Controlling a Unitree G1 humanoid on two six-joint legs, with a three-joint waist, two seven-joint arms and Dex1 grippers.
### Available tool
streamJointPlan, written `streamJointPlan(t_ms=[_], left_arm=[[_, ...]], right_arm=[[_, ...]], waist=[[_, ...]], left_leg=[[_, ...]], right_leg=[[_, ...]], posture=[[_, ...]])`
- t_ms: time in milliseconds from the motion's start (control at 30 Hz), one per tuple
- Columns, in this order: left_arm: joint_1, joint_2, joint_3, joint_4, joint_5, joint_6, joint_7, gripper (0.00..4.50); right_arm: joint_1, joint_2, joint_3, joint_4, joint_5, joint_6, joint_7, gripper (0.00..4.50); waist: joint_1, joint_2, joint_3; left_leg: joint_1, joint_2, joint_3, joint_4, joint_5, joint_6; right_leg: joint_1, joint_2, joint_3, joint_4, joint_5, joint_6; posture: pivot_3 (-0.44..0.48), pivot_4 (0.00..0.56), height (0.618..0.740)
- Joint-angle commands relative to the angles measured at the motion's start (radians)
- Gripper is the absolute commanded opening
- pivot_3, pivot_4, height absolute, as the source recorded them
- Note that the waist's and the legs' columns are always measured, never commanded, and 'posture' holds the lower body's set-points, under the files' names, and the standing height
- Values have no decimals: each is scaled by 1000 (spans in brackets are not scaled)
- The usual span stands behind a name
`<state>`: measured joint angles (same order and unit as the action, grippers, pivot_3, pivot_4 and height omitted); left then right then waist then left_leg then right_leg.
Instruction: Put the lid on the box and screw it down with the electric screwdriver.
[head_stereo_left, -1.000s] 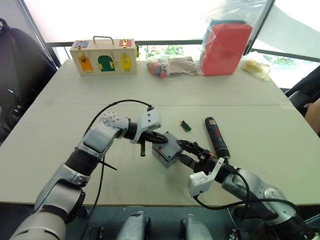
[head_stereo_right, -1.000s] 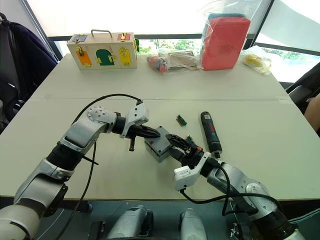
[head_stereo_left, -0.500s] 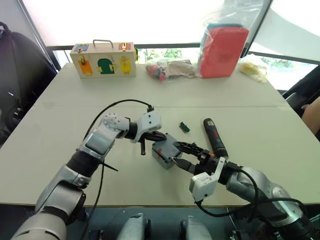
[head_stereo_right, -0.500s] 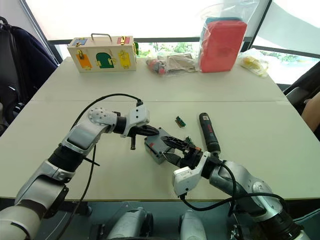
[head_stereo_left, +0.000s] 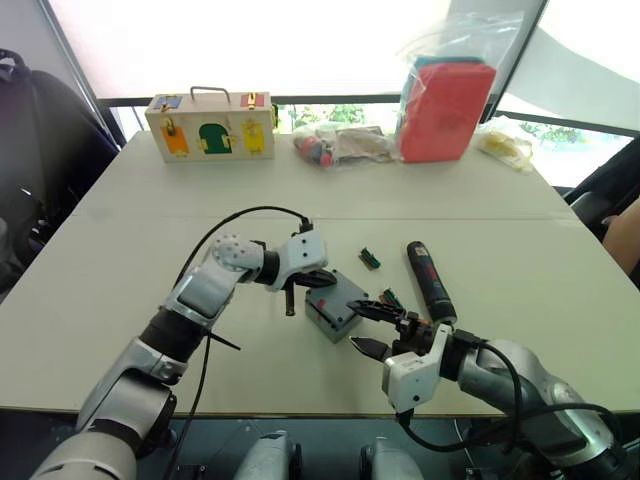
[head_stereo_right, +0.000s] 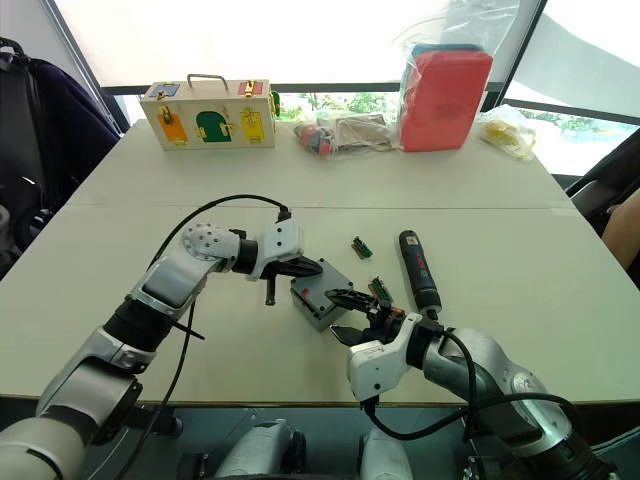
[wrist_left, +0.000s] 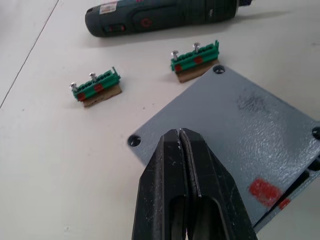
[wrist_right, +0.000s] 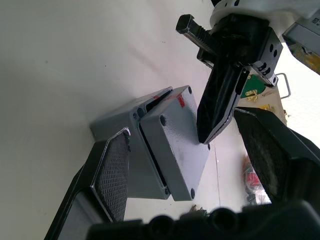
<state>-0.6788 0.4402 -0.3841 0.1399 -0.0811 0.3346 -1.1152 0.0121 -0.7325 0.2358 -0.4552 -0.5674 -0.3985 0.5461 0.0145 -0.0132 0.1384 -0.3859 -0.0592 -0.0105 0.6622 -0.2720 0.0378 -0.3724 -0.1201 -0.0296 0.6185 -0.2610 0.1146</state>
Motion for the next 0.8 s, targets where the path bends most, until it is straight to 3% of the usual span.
streamJointPlan(t_ms=[33,67,200,400,467,600,800], left_arm=[[5,0,3,47,-7,-32,-29,0],[-7,-2,14,51,-8,-41,-27,0],[-43,20,62,-1,-82,5,-94,0],[-101,91,165,-95,-227,211,-147,0],[-132,98,214,-94,-269,286,-125,0],[-188,100,293,-5,-308,344,-76,0],[-202,92,241,127,-250,251,-94,0]], right_arm=[[9,17,-35,-7,15,-2,-29,3453],[12,21,-37,-3,17,-2,-33,3453],[32,20,-47,10,37,-26,-50,2518],[73,16,-120,54,130,-118,-122,157],[89,17,-144,62,185,-122,-121,66],[105,104,-127,-27,456,167,-26,66],[111,126,-109,-111,664,489,87,66]], waist=[[0,0,1],[0,1,1],[-1,1,7],[-2,3,22],[-1,2,23],[-2,0,25],[-2,1,26]], left_leg=[[-2,0,0,0,0,0],[-3,0,-1,0,0,0],[-5,0,-1,0,0,0],[-11,0,0,0,1,-1],[-17,0,0,2,2,-2],[-22,0,-1,4,4,-5],[-22,0,-2,4,4,-5]], right_leg=[[-1,0,0,0,0,0],[-2,0,0,0,0,0],[-3,1,-1,0,0,0],[-8,2,-1,2,1,0],[-13,2,0,5,1,0],[-21,3,-1,12,3,4],[-22,3,-2,12,3,4]], posture=[[0,150,740],[0,150,740],[0,150,740],[0,150,740],[0,150,740],[0,150,740],[0,150,740]])
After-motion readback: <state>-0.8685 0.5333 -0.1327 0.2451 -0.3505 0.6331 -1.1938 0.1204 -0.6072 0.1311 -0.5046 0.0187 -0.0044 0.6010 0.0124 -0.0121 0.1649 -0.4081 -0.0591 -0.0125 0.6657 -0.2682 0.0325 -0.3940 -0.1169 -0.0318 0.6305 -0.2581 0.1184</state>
